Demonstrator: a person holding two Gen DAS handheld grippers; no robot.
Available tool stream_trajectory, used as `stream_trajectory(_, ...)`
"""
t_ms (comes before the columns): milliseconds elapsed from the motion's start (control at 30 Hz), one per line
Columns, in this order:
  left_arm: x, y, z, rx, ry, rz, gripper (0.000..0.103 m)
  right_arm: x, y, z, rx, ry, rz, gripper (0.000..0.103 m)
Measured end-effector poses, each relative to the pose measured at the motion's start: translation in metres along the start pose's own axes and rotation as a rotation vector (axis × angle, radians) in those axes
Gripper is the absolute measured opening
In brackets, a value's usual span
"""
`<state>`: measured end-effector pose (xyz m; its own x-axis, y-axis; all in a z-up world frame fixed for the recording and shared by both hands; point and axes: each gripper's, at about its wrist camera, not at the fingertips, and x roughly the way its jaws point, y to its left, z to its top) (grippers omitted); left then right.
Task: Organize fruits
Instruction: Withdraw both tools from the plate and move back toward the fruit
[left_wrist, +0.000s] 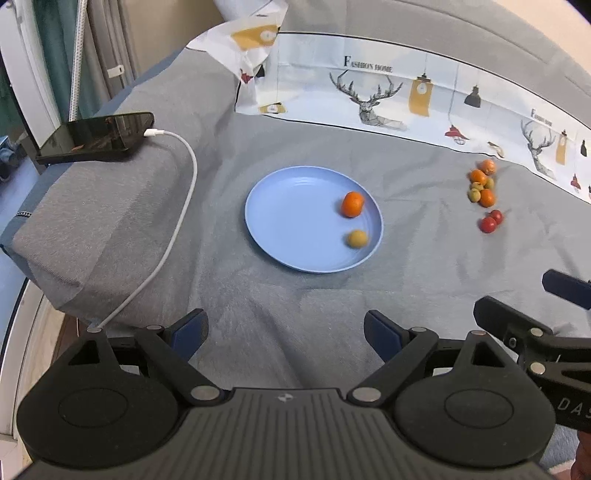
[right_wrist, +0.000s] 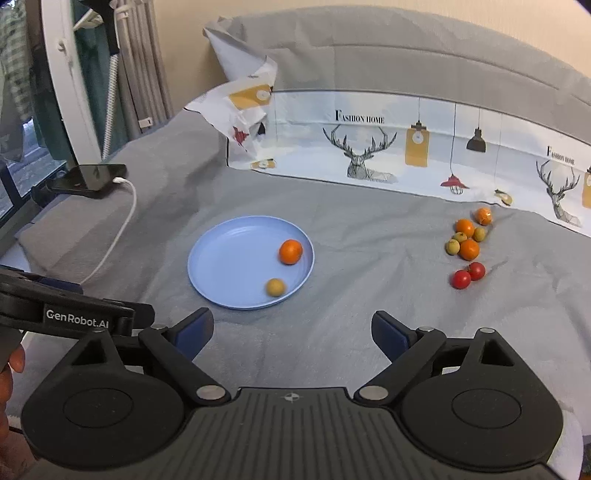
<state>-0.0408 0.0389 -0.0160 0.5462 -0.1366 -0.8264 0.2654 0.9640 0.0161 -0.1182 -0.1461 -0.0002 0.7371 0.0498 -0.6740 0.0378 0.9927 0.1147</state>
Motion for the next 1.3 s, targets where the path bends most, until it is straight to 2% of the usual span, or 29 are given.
stream_trajectory(467, -0.026, -0.009, -0.004, 0.006, -0.037, -0.008, 0.094, -0.036, 0.000, -0.009, -0.014, -0.085, 0.015, 0.095)
stream_trajectory(900, -0.038, -0.005, -0.002, -0.011, -0.068, 0.009, 0.094, -0.043, 0.008, -0.009, -0.045, -0.099, 0.024, 0.096)
stream_trajectory(1300, -0.031, 0.005, 0.016, -0.059, -0.081, -0.021, 0.094, -0.031, 0.007, -0.006, -0.052, -0.082, 0.049, 0.096)
